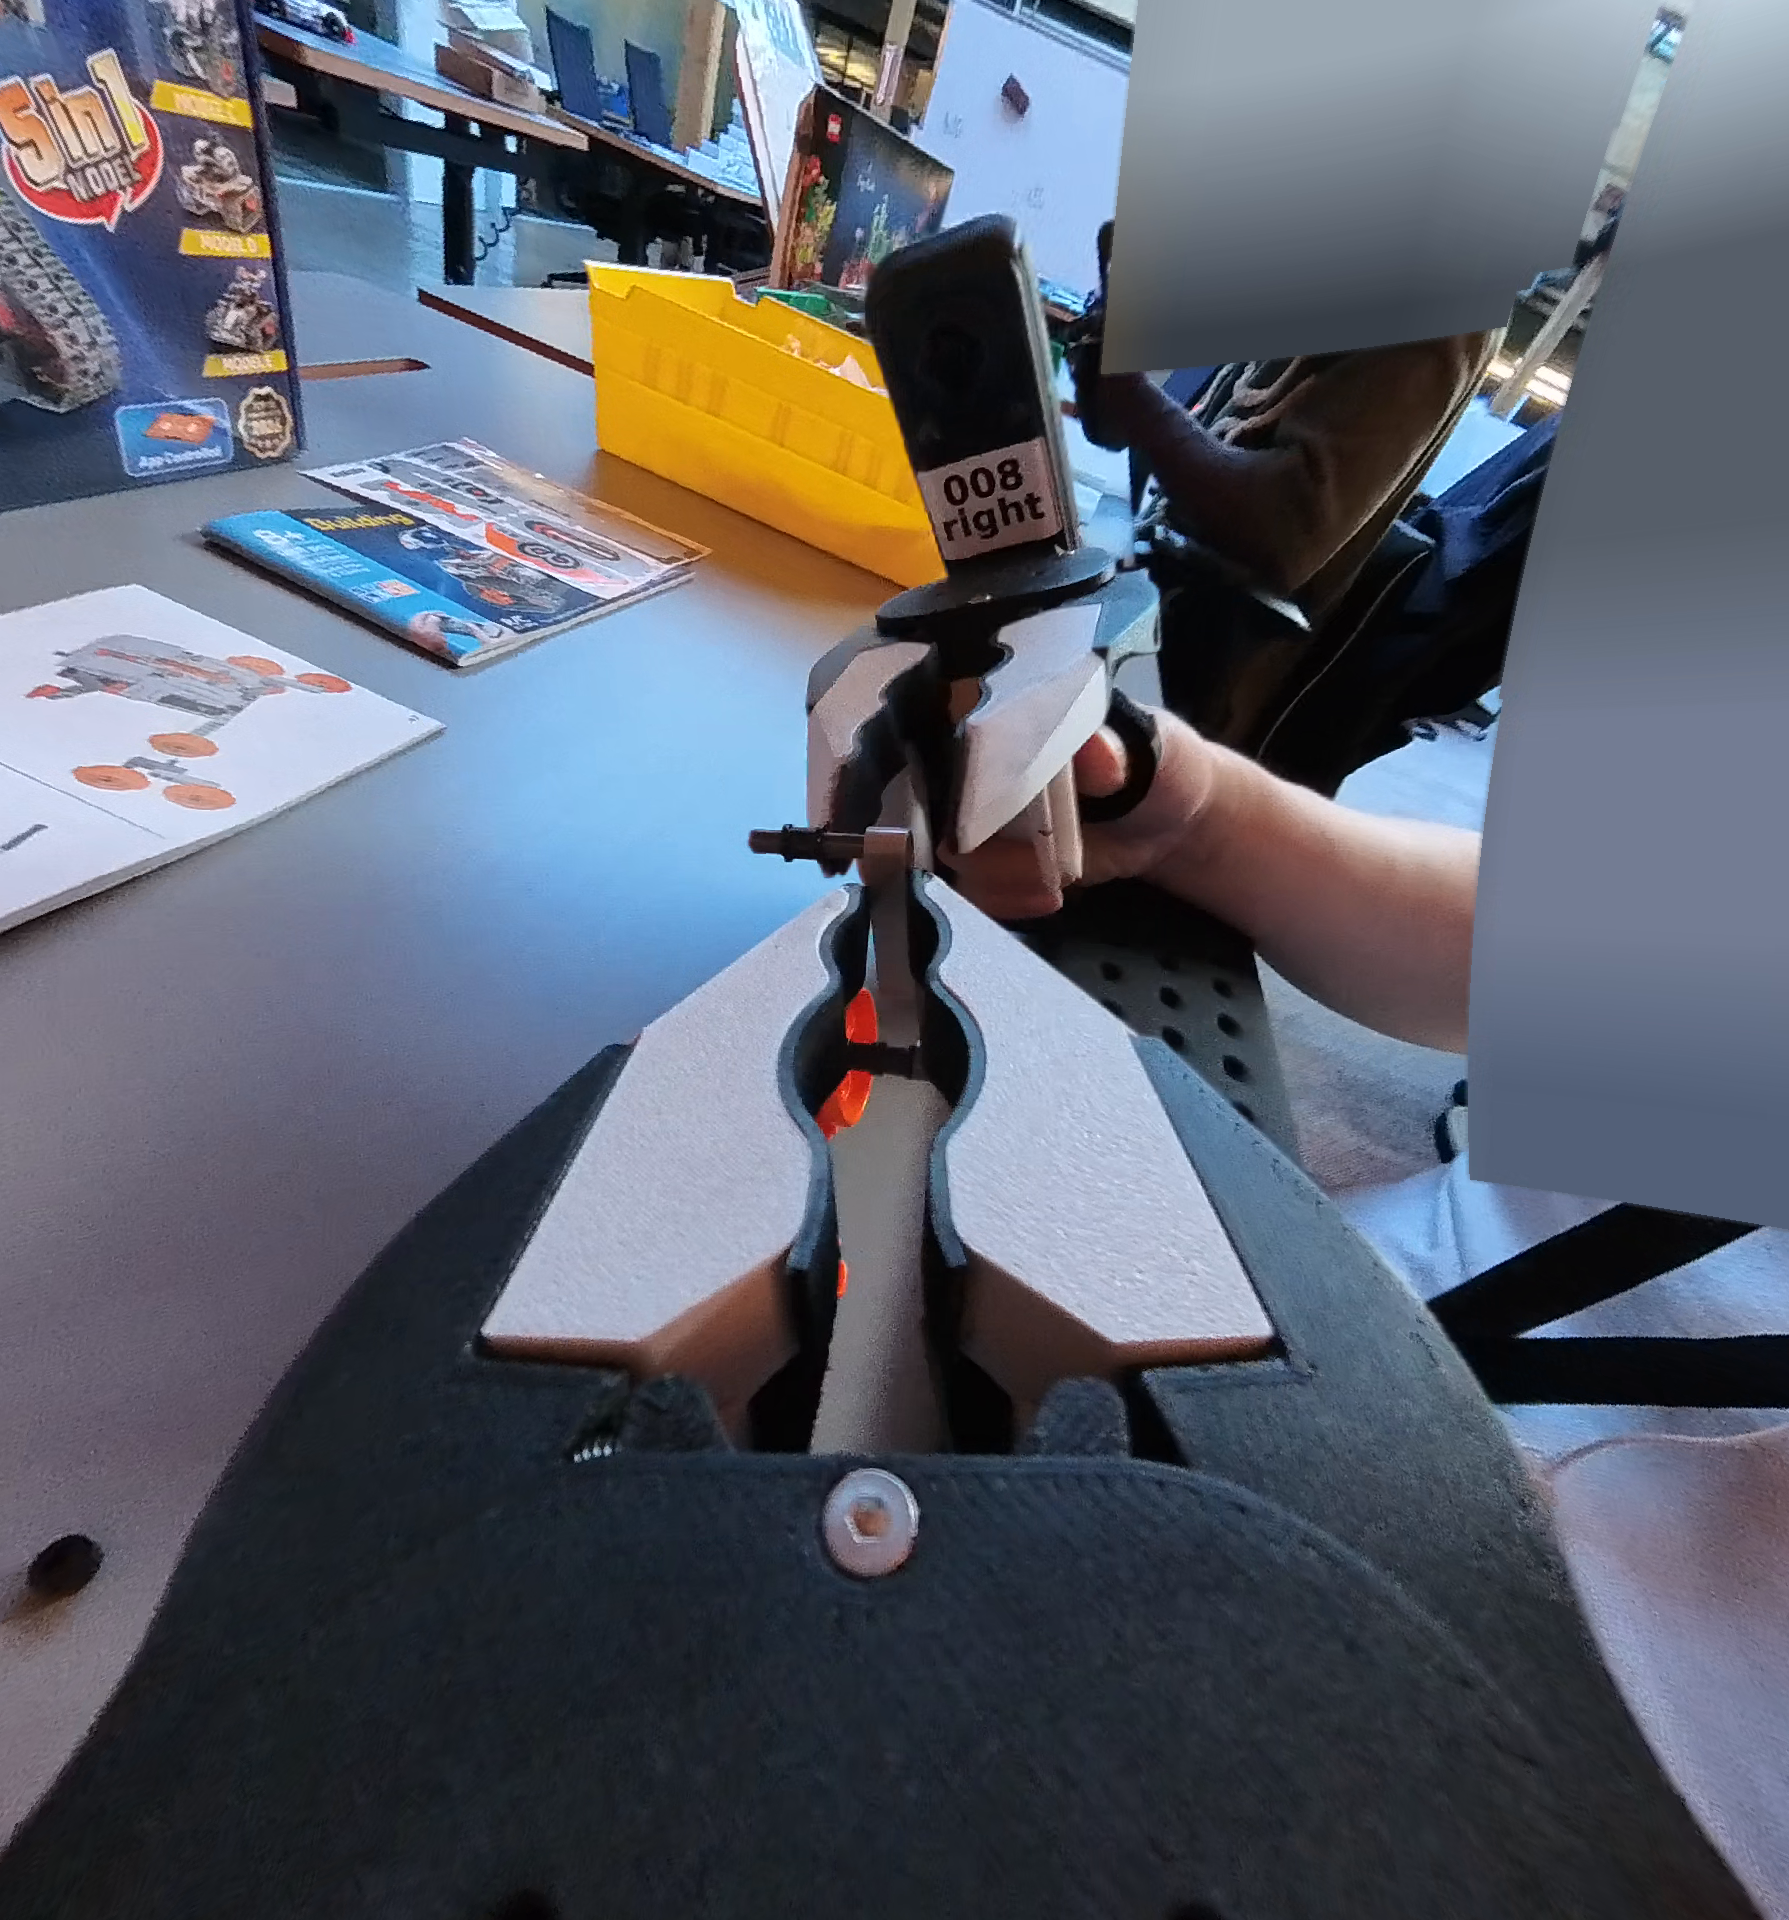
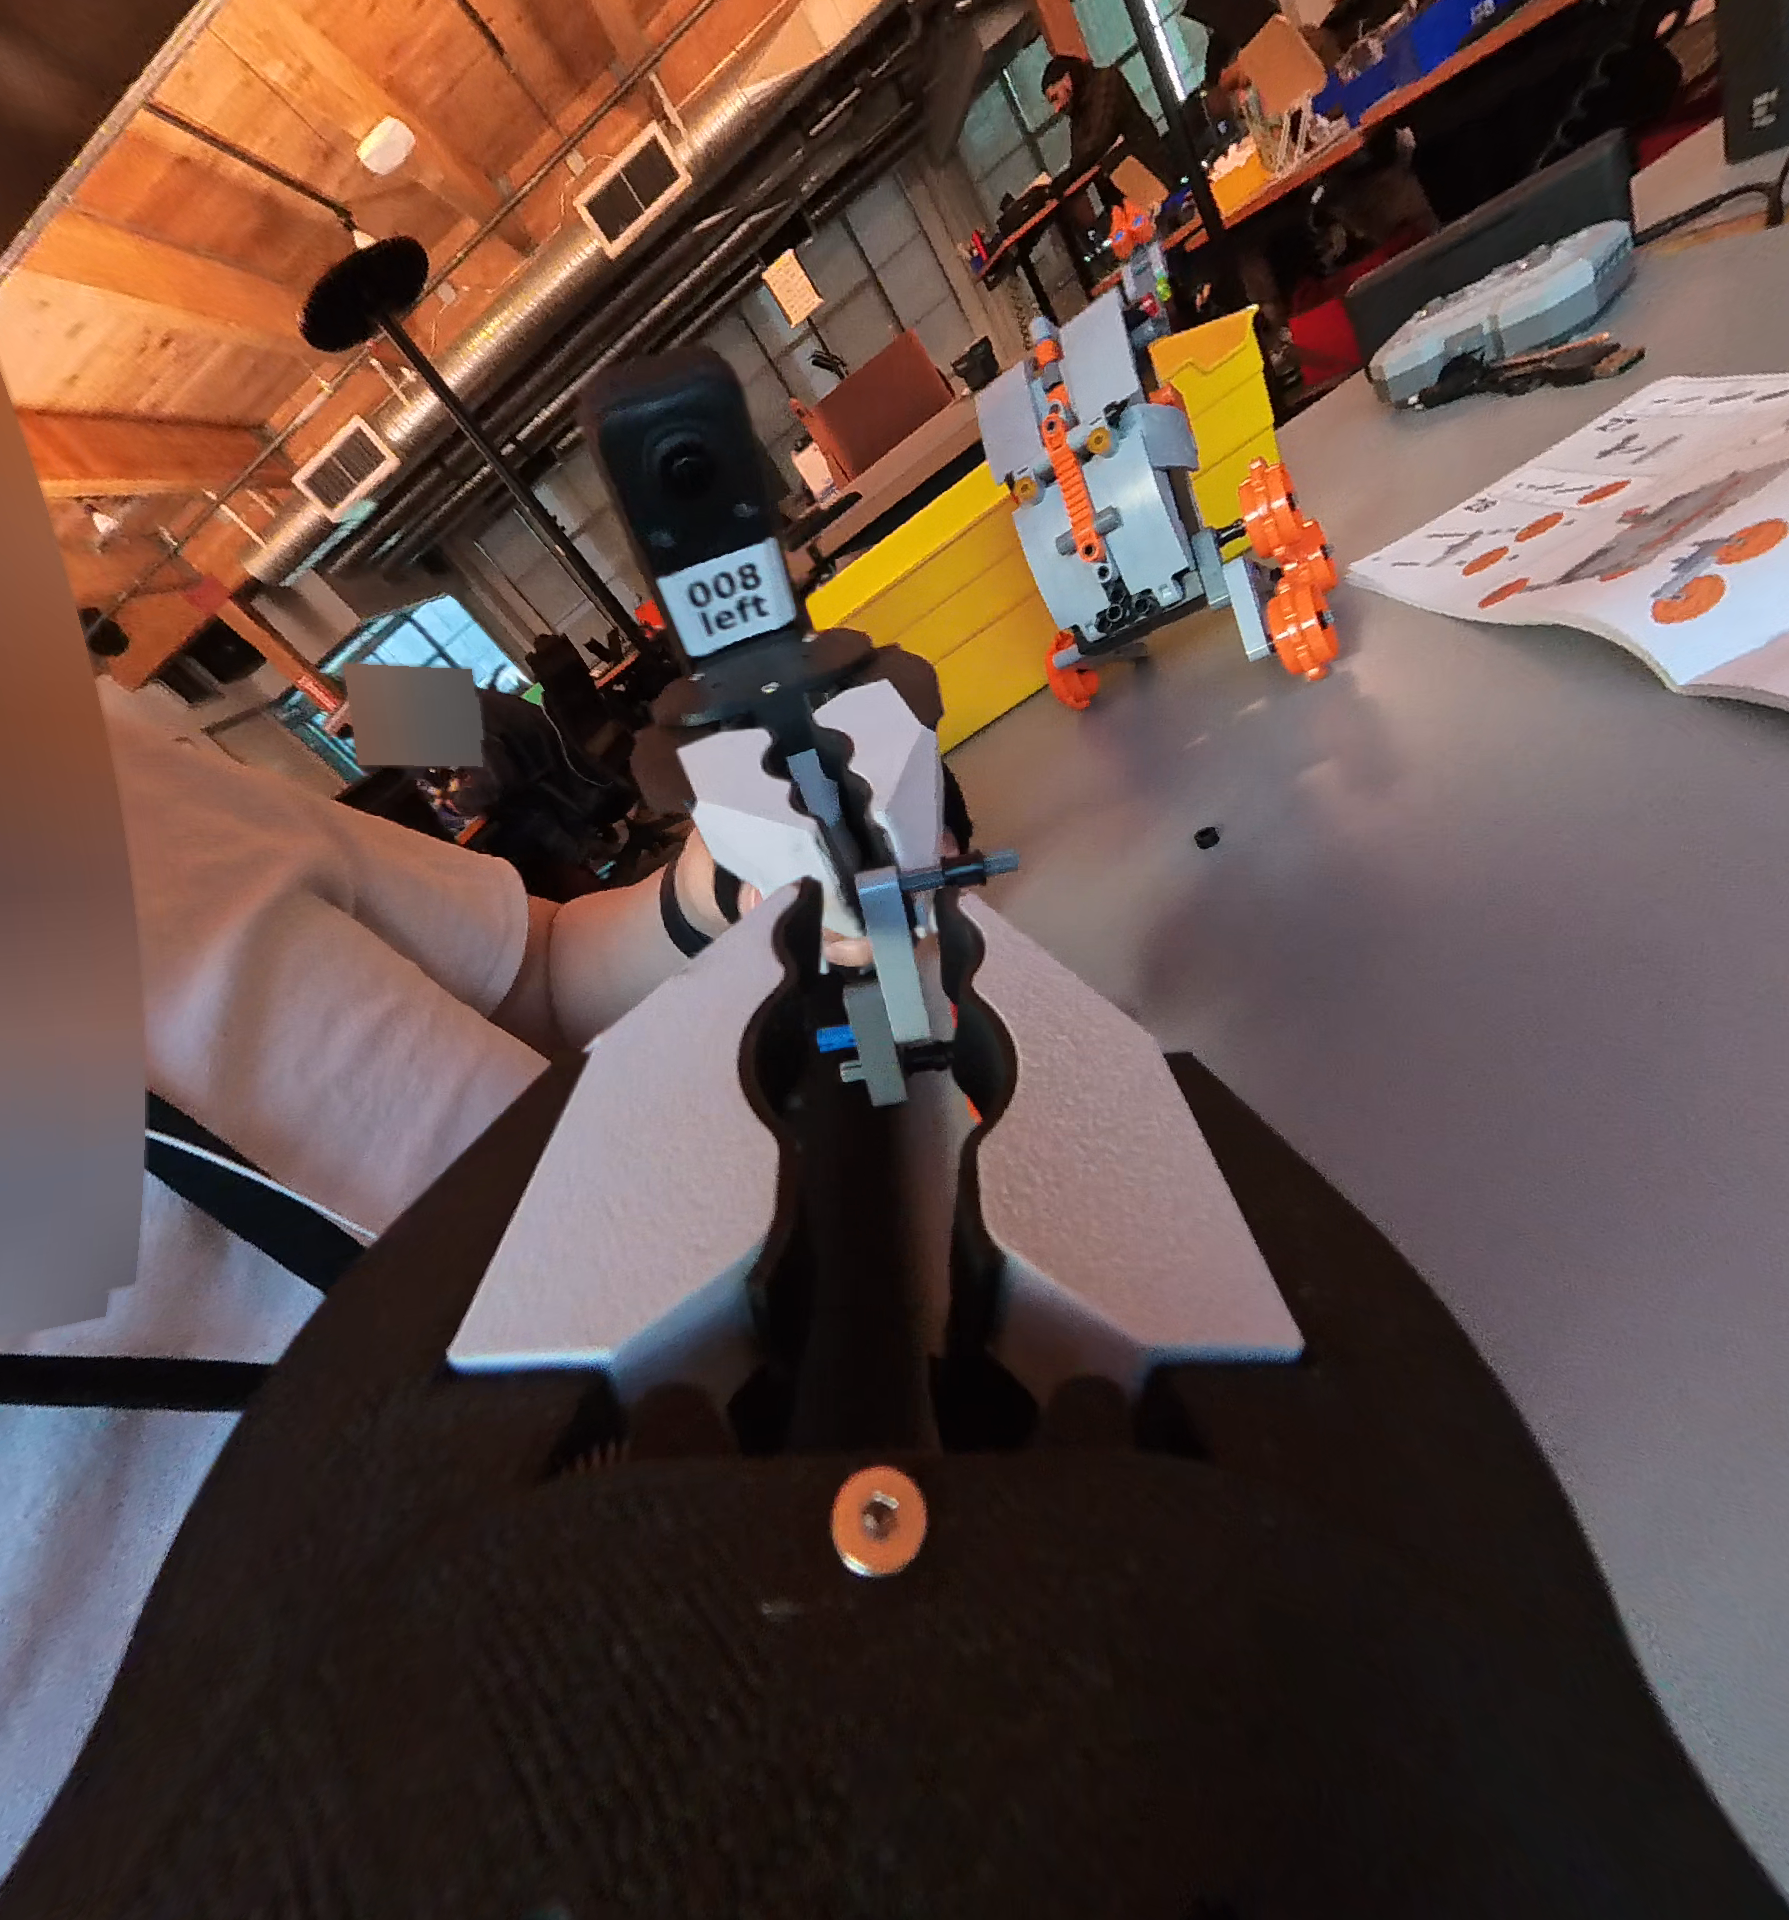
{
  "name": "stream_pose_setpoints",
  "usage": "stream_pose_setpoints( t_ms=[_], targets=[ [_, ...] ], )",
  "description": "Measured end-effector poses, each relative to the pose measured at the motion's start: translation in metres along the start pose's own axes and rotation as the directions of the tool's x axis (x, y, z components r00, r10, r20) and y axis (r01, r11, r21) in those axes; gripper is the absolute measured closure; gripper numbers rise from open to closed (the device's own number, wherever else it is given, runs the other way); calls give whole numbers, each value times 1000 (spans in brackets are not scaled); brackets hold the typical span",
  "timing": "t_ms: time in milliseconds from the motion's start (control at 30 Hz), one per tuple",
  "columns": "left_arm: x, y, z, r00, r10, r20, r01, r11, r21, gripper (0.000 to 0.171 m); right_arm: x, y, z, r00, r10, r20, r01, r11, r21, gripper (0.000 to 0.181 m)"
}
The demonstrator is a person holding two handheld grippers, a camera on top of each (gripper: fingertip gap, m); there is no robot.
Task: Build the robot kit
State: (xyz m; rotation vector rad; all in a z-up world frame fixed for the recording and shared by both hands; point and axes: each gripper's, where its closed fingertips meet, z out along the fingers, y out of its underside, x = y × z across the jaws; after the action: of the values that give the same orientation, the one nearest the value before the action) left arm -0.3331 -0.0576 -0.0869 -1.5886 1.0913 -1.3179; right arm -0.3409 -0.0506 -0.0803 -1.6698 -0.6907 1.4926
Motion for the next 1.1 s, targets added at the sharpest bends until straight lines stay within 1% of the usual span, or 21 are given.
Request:
stream_pose_setpoints(
  t_ms=[200,267,300,400,467,600,800,900,1100],
  targets=[
    [0,1,1,999,40,18,-40,999,-8,167,8,0,0,988,-117,-97,116,993,-13,158],
    [2,1,1,998,55,18,-55,998,-13,167,13,-2,-1,976,-157,-148,157,988,-15,146],
    [1,1,1,998,59,21,-59,998,-11,167,13,-3,-1,973,-174,-154,174,985,-14,146],
    [1,1,1,997,68,27,-67,998,-13,167,8,-4,-1,957,-245,-154,245,969,-23,156],
    [2,2,1,996,83,29,-82,996,-19,167,7,-4,0,946,-280,-160,279,960,-32,157],
    [5,2,1,994,105,24,-105,994,-22,167,3,-2,0,957,-259,-130,257,966,-31,158],
    [8,4,2,993,119,12,-119,992,-30,167,1,0,-1,960,-256,-111,253,967,-40,158],
    [11,4,2,988,155,9,-154,988,-28,167,-2,1,-2,952,-288,-100,286,957,-39,158],
    [18,4,0,980,199,-15,-199,980,-22,167,-6,2,-1,944,-316,-90,314,949,-38,151]
  ],
)
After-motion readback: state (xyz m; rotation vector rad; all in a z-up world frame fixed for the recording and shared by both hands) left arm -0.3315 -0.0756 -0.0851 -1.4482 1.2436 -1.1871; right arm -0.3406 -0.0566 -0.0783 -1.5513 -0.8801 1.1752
